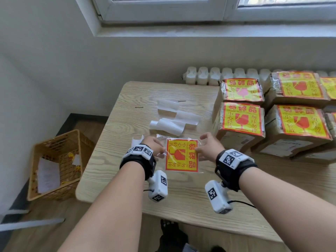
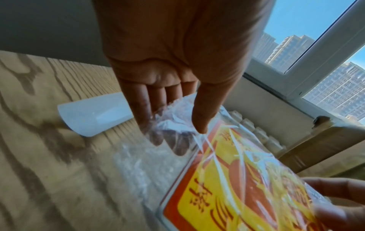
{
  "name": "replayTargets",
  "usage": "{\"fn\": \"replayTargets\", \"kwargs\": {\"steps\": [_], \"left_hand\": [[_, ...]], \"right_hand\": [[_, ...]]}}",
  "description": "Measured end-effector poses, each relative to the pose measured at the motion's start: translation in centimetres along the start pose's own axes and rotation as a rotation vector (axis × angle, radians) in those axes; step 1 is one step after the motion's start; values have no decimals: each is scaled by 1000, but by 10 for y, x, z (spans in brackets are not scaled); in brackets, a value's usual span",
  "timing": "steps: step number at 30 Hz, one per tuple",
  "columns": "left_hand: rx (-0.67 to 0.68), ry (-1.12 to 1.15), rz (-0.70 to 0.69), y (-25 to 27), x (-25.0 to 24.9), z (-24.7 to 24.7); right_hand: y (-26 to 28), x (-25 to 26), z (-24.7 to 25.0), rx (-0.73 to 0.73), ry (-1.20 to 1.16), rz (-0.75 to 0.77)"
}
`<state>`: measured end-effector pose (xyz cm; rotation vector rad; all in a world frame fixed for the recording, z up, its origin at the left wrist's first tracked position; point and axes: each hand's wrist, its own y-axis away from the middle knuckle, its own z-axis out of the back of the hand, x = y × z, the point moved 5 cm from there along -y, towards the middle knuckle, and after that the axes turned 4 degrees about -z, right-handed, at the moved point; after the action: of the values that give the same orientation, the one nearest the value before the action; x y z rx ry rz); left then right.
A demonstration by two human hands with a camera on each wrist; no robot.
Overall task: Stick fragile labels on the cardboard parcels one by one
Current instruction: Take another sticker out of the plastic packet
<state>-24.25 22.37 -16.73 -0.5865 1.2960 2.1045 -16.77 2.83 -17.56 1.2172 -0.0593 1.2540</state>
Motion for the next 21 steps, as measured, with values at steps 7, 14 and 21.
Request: {"fn": "replayTargets", "kwargs": {"steps": [7,14,21], "left_hand": [[21,-187,63,-28,19,-20],[-26,-293,52,-41,24,-22],[-89,-302,44,-22,16,-21]], "right_hand": [[-25,-24,-14,-59,153,-93],[-28,-30,-15,-51,218,-63],[-6,-31,-5,-42,207,-7]]}}
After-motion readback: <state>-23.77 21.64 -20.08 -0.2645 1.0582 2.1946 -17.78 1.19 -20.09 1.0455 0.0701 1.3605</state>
